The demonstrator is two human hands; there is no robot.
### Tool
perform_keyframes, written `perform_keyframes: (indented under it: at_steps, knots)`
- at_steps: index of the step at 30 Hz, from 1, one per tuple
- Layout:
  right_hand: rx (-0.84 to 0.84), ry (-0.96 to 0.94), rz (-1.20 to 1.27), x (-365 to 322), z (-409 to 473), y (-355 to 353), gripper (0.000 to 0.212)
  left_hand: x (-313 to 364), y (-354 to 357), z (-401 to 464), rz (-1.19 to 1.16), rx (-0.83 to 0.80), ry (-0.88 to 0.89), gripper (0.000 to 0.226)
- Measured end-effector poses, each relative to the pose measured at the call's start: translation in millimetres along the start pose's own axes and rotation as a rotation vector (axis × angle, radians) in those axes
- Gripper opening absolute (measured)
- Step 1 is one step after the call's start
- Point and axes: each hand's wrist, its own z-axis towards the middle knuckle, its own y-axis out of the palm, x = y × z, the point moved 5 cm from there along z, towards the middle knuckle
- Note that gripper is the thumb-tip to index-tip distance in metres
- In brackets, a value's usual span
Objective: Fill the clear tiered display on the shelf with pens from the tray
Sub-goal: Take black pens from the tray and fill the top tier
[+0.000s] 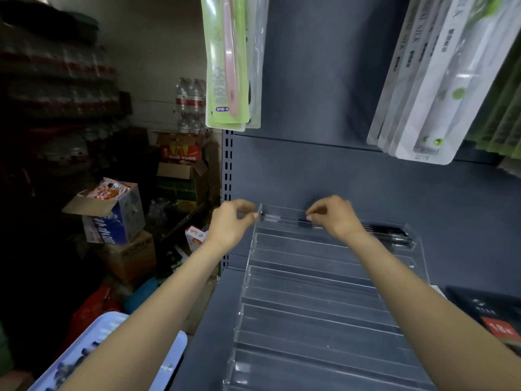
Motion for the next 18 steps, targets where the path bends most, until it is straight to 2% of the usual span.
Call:
perform_keyframes:
  at_steps: [3,6,11,18]
  knots:
    - [0.065,-0.099,0.100,-26.0,-14.8,3.1,0.013,-1.0,-14.8,-15.8,-0.023,0.049,0.008,0.024]
    - [0.039,-0.193,0.203,-64.4,-37.0,19.8,0.013,-12.5,-35.2,-38.8,-0.008,0.051,0.023,0.020]
    - [-0.085,-0.253,0.250,-134.1,-71.3,83.9,0.017,-63.8,-87.3,-79.5,0.023,0.053,-0.022,0.015]
    - [-0.385,-0.166,0.195,-200.1,-107.5,236.4,0.021,-194.1,-145.0,-130.1,0.119,-0.060,-0.263,0.017]
